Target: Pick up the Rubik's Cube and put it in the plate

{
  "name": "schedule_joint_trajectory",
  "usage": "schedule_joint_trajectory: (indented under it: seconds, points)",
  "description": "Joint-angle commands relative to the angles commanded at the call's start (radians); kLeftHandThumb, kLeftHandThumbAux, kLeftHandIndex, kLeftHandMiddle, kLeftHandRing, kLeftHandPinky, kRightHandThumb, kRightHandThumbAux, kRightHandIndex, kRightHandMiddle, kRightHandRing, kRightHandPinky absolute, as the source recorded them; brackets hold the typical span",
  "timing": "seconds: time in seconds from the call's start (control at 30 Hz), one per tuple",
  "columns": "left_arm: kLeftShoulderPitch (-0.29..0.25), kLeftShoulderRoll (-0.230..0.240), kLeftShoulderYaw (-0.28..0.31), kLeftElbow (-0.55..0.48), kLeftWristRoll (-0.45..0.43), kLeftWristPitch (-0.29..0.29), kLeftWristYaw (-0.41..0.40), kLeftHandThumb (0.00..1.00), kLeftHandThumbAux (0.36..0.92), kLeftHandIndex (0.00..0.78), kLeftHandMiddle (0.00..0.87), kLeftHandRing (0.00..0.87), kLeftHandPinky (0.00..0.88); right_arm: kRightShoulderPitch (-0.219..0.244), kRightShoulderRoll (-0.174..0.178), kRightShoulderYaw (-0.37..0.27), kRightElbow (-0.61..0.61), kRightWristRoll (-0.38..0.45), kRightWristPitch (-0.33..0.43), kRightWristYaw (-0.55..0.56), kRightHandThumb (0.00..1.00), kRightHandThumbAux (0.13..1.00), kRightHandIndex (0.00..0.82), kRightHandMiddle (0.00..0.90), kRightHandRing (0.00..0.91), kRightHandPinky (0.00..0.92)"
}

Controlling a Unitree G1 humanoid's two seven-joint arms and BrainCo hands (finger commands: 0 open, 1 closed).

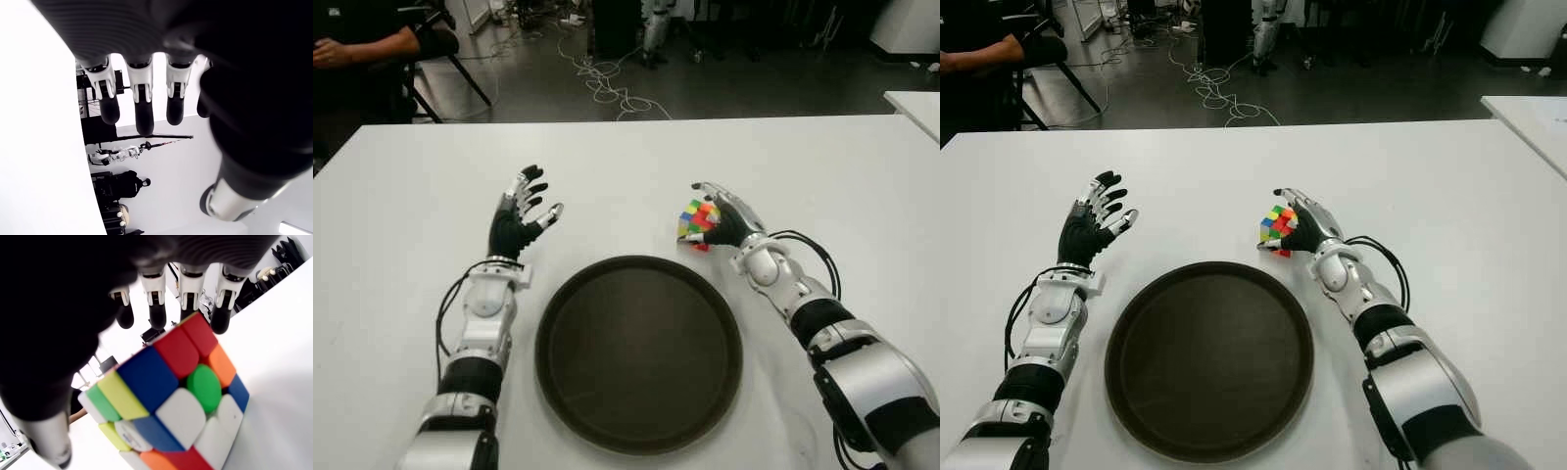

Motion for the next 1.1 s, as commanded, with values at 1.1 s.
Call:
schedule_joint_trajectory:
  seconds: [1.1]
  points:
    - [0.003,-0.004,0.0,-0.008,0.003,0.009,0.011,0.066,0.797,0.114,0.148,0.143,0.136,0.003,0.006,0.005,0.008,0.006,0.009,0.008,0.0,0.719,0.151,0.171,0.205,0.237]
